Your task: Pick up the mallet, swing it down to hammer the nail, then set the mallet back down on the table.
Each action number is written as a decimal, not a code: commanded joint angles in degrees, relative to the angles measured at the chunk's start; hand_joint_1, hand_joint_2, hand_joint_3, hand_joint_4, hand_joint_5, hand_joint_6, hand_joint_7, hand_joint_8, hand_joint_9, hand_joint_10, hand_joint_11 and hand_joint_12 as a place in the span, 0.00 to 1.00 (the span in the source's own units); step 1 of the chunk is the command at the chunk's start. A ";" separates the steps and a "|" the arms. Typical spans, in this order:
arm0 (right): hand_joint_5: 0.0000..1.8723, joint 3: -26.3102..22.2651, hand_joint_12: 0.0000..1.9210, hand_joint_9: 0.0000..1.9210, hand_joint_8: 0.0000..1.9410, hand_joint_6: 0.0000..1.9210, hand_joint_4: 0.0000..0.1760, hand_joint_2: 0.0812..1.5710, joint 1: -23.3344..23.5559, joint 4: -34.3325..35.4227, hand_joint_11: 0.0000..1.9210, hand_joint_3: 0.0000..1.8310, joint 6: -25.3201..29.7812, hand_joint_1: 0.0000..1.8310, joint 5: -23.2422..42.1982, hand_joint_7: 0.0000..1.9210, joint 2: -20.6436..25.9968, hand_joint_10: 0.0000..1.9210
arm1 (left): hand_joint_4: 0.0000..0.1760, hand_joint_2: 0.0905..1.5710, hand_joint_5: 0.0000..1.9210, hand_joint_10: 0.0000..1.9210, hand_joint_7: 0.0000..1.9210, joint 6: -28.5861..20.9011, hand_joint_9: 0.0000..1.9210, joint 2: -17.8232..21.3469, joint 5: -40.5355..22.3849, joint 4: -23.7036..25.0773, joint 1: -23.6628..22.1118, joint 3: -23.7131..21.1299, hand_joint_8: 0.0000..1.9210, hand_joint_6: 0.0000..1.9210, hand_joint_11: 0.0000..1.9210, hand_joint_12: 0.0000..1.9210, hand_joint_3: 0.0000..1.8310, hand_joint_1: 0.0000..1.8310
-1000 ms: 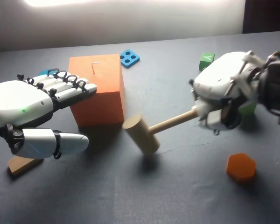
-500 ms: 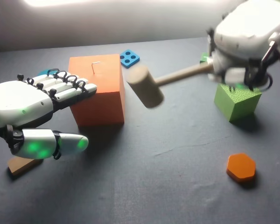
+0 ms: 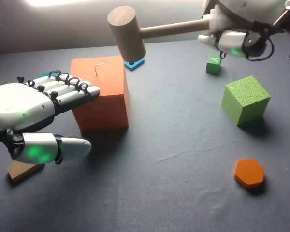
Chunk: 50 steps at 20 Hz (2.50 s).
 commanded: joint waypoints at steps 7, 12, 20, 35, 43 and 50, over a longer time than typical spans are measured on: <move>0.71 5.33 1.00 0.90 1.00 1.00 1.00 1.00 3.57 3.74 0.97 0.06 -6.86 0.18 4.55 0.83 -6.87 1.00 | 0.00 0.79 0.02 0.00 0.02 -0.19 0.01 -0.24 -2.86 -0.77 -0.09 0.41 0.00 0.00 0.00 0.02 0.00 0.00; 0.72 8.68 1.00 0.90 1.00 1.00 1.00 1.00 5.95 3.96 0.96 0.06 -7.16 0.19 4.18 0.83 -10.21 1.00 | 0.00 0.79 0.01 0.00 0.02 -0.19 0.01 -0.40 -2.86 -0.77 -0.16 0.61 0.00 0.00 0.00 0.02 0.00 0.00; 0.72 12.84 1.00 0.90 1.00 1.00 1.00 1.00 4.00 3.82 0.96 0.04 -6.88 0.21 4.30 0.84 -14.25 1.00 | 0.00 0.79 0.02 0.00 0.02 -0.19 0.01 -0.40 -2.87 -0.77 -0.18 0.71 0.00 0.00 0.00 0.02 0.00 0.00; 0.73 8.01 1.00 0.91 1.00 1.00 1.00 1.00 0.19 0.38 0.97 0.04 -3.39 0.24 3.84 0.85 -8.69 1.00 | 0.00 0.79 0.02 0.00 0.03 -0.19 0.02 -0.40 -2.87 -0.77 -0.12 0.69 0.01 0.00 0.00 0.03 0.00 0.00; 0.72 2.49 1.00 0.90 1.00 1.00 1.00 1.00 -4.49 -33.13 0.96 0.04 22.15 0.23 0.53 0.84 1.71 1.00 | 0.00 0.79 0.01 0.00 0.01 -0.40 0.01 -0.39 -2.89 -0.77 -0.43 0.75 0.00 0.00 0.00 0.00 0.00 0.00; 0.70 6.64 1.00 0.91 1.00 1.00 1.00 1.00 -6.54 -56.77 0.96 0.06 42.88 0.17 -4.94 0.83 -1.02 1.00 | 0.00 0.79 0.01 0.00 0.01 -0.44 0.01 0.54 -1.88 -0.70 -3.47 0.63 0.00 0.00 0.01 0.00 0.00 0.00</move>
